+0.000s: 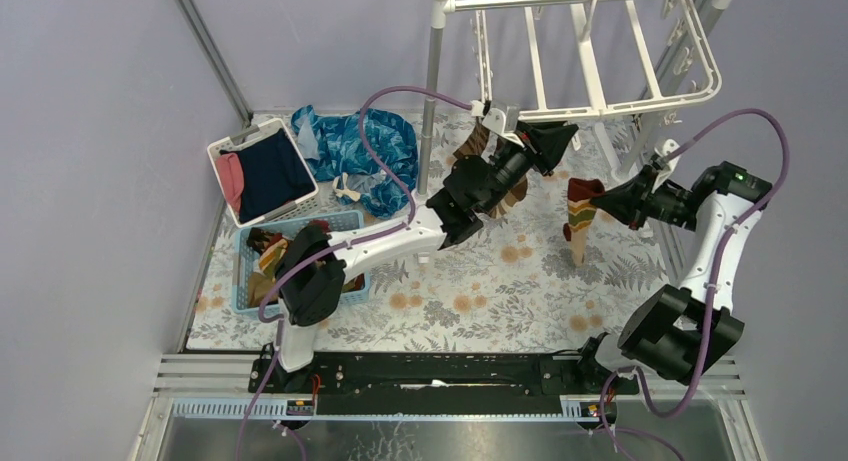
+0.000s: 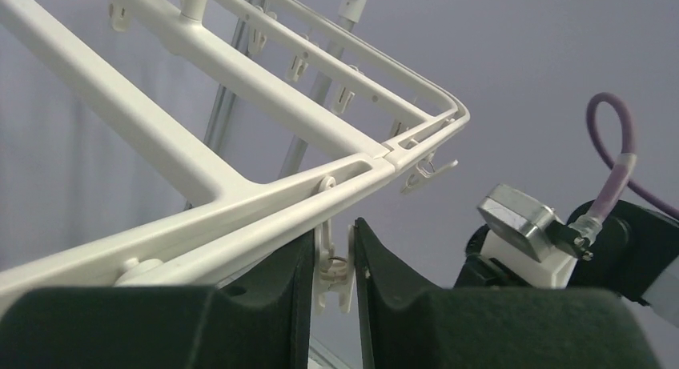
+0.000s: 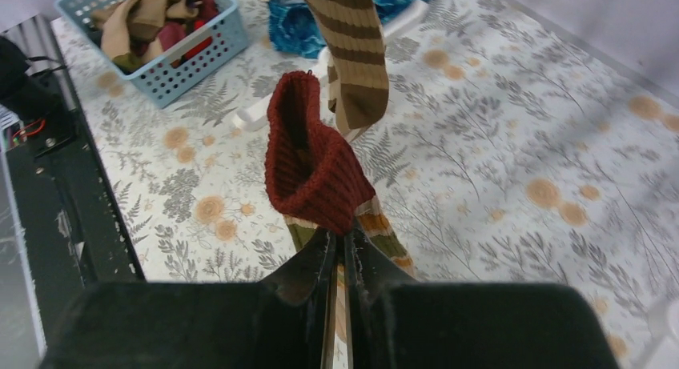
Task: Clip the socks to the hanger
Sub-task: Open the clamp at the hanger, then clamp the sock onto the hanger.
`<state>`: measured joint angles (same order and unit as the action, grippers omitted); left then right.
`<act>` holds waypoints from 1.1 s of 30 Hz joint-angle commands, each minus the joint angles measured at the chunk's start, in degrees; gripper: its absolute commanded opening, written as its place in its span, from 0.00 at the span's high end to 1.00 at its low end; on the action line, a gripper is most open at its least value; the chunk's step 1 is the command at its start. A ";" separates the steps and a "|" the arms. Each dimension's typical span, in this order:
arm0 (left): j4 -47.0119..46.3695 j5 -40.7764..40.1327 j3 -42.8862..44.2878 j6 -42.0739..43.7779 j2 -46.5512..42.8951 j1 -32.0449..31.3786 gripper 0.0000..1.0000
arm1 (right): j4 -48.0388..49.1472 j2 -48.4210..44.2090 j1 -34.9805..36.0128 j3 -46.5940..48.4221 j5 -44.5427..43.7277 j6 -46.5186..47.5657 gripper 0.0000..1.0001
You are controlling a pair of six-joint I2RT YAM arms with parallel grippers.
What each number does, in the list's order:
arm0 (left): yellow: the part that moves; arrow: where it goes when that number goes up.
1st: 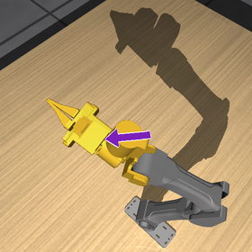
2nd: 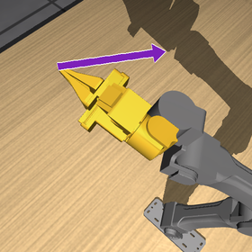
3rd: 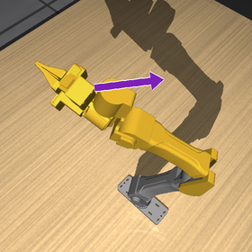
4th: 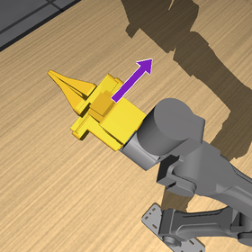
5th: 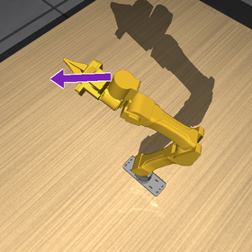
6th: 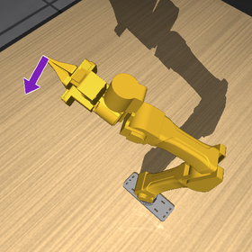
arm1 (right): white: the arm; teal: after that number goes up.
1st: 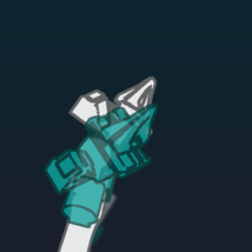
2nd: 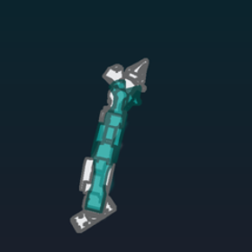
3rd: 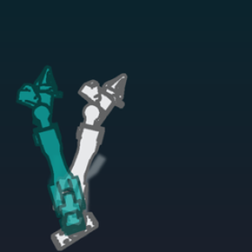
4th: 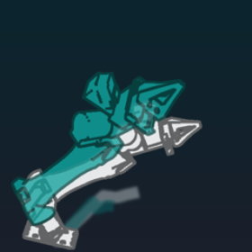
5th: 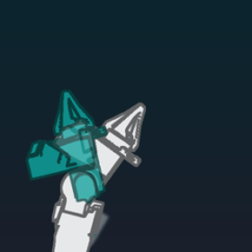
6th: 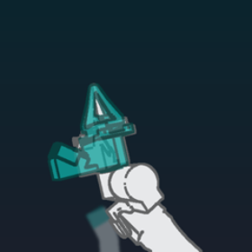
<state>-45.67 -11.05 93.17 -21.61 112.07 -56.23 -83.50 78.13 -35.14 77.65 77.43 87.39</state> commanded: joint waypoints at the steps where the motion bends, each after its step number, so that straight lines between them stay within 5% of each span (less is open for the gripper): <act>1: -2.07 1.49 -1.79 -2.45 -3.15 0.84 0.84 | -0.68 -0.77 4.46 3.10 2.24 -1.86 0.92; 17: -4.33 6.34 -3.32 -6.69 -2.92 2.37 0.87 | 37.09 -5.33 12.97 0.84 1.42 -42.07 0.92; 33: -4.94 7.80 -3.14 -7.57 -2.43 2.59 0.87 | 45.71 -4.47 14.02 0.31 4.21 -53.27 0.92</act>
<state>-47.29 -4.05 90.48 -28.95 109.91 -53.95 -40.64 74.02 -21.71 77.87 78.52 37.69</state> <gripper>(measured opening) 0.247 0.088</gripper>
